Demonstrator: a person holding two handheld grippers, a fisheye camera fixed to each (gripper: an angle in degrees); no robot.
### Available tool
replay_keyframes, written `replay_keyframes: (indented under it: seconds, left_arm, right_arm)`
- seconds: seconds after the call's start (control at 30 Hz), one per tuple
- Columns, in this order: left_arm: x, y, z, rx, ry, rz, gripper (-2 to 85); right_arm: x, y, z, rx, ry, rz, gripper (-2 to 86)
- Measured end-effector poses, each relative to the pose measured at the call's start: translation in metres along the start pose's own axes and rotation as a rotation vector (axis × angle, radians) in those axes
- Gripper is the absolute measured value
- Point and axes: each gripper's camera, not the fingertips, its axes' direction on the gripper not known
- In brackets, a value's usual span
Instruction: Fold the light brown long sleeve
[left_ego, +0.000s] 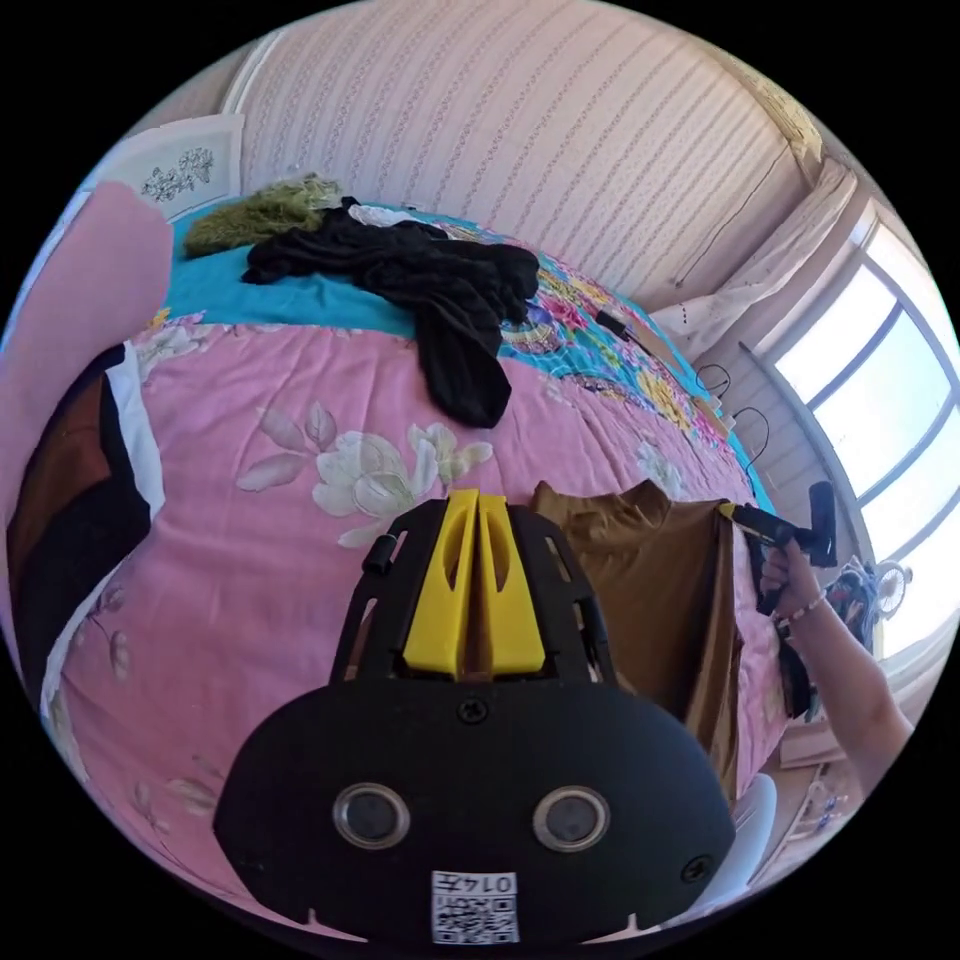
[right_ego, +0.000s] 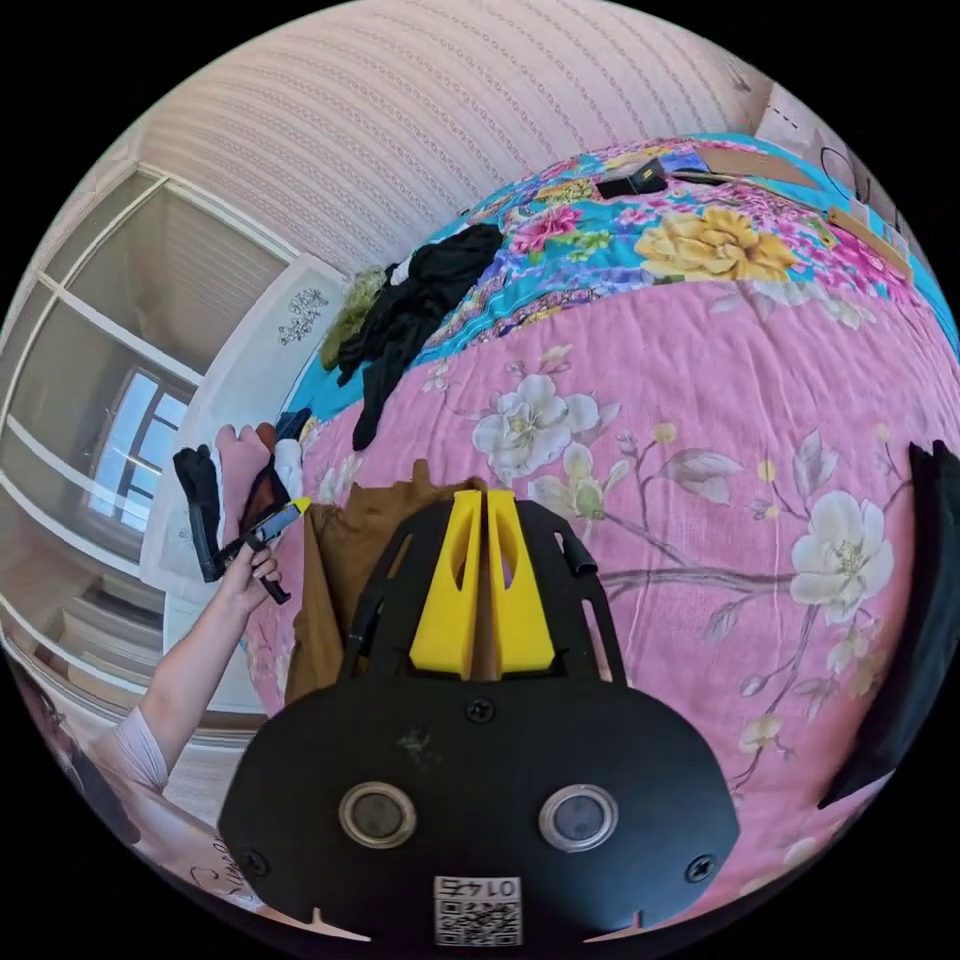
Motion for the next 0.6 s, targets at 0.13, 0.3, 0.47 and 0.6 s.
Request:
replay_keyframes:
  seconds: [0.13, 0.3, 0.47, 0.6]
  left_arm:
    - [0.0, -0.004, -0.02, 0.035, 0.009, 0.007, -1.0]
    - [-0.009, 0.013, -0.01, -0.036, -0.004, 0.018, -1.0]
    - [-0.016, 0.029, -0.036, 0.038, 0.046, 0.035, -1.0]
    - [-0.017, 0.055, -0.086, 0.117, 0.12, 0.124, -1.0]
  right_arm:
    - [0.002, -0.008, -0.012, 0.032, -0.033, 0.04, 0.1]
    - [0.01, 0.004, 0.001, -0.037, 0.03, 0.0, 0.2]
    - [0.022, 0.022, -0.004, 0.006, -0.058, -0.018, 0.2]
    - [0.019, 0.052, -0.028, 0.063, -0.182, -0.11, 0.2]
